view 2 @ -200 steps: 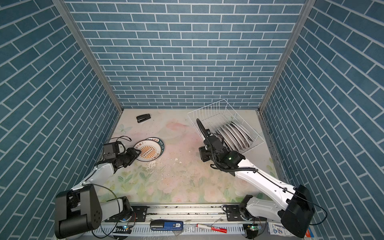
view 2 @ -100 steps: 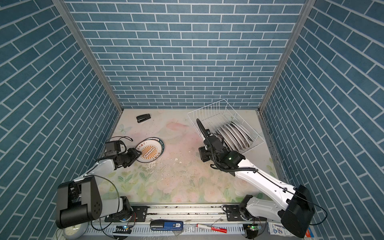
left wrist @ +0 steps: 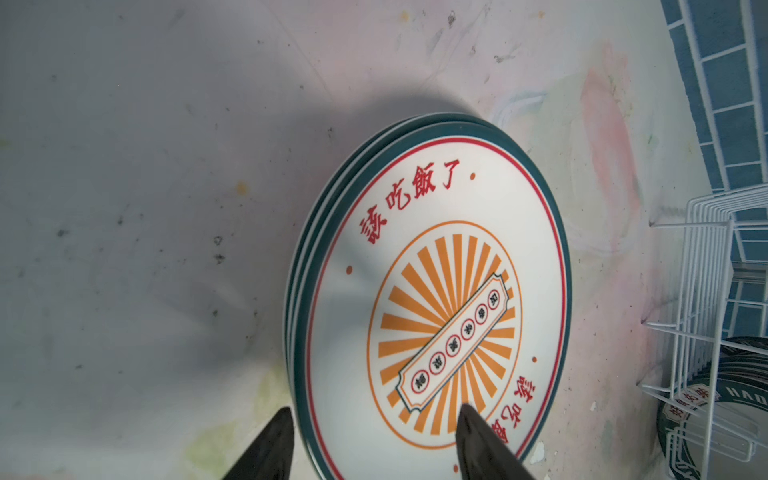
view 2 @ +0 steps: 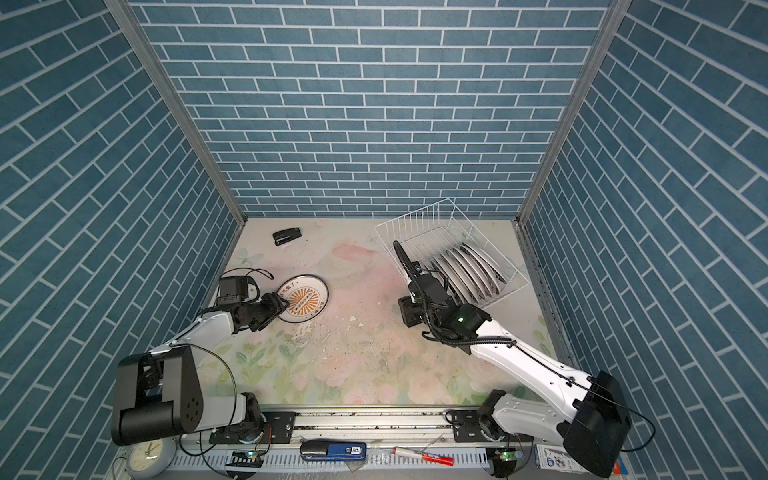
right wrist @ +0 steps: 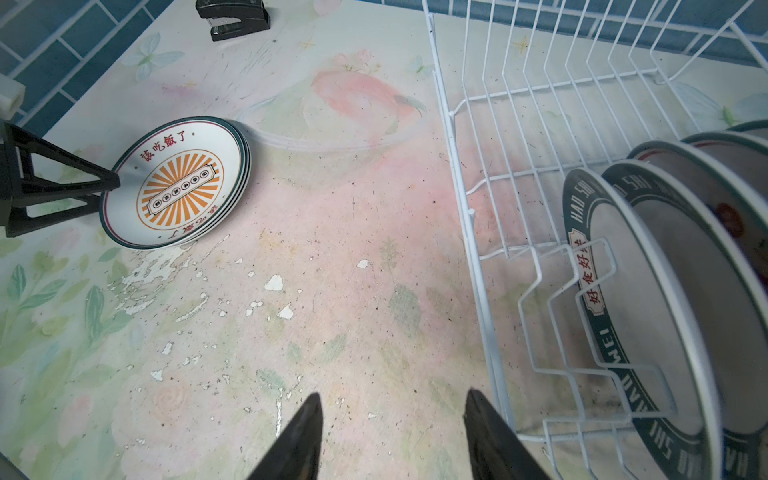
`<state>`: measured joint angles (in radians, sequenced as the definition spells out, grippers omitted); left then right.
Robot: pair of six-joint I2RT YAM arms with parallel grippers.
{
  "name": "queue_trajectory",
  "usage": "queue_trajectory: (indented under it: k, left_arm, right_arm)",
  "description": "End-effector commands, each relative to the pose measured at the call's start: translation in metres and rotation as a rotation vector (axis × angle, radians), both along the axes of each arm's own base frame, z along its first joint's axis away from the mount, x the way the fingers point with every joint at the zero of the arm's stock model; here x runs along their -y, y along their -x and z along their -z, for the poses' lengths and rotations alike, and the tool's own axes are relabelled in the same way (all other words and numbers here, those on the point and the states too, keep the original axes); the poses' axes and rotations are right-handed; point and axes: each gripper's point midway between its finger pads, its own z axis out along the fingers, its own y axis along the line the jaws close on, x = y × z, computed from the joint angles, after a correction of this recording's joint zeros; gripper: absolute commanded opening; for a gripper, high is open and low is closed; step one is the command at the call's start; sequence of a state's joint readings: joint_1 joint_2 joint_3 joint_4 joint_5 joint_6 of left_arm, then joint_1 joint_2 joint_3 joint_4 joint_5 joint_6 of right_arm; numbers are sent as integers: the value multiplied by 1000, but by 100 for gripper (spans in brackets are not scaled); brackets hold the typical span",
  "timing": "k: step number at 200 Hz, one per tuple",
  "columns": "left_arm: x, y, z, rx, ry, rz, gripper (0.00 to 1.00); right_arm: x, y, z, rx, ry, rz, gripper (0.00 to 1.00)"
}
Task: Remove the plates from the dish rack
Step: 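Set the sunburst plate flat on the stack and open the left gripper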
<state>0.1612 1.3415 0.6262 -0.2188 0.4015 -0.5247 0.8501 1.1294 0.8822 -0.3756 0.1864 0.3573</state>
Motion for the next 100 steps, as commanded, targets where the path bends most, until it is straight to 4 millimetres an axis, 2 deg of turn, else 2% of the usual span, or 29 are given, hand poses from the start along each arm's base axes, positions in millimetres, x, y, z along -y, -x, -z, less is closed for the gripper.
queue_trajectory:
  k: [1,33,68,75,83,100]
  left_arm:
    - [-4,3,-6,-2,-43,0,67]
    - [-6,11,-21,37,-74,0,75]
    - [-1,23,-44,123,-75,15,82]
    - [2,24,-49,152,-64,21,86]
    - [6,24,-55,186,-48,30,98]
    - [12,26,-64,229,-33,43,99]
  right_arm:
    - [4,5,6,8,32,-30,56]
    - [12,2,1,35,72,-10,56]
    - [37,-10,-26,144,141,83,56]
    - [41,-12,-31,160,160,100,56]
    - [48,-15,-35,175,189,124,56]
    - [57,-20,-39,193,253,162,56]
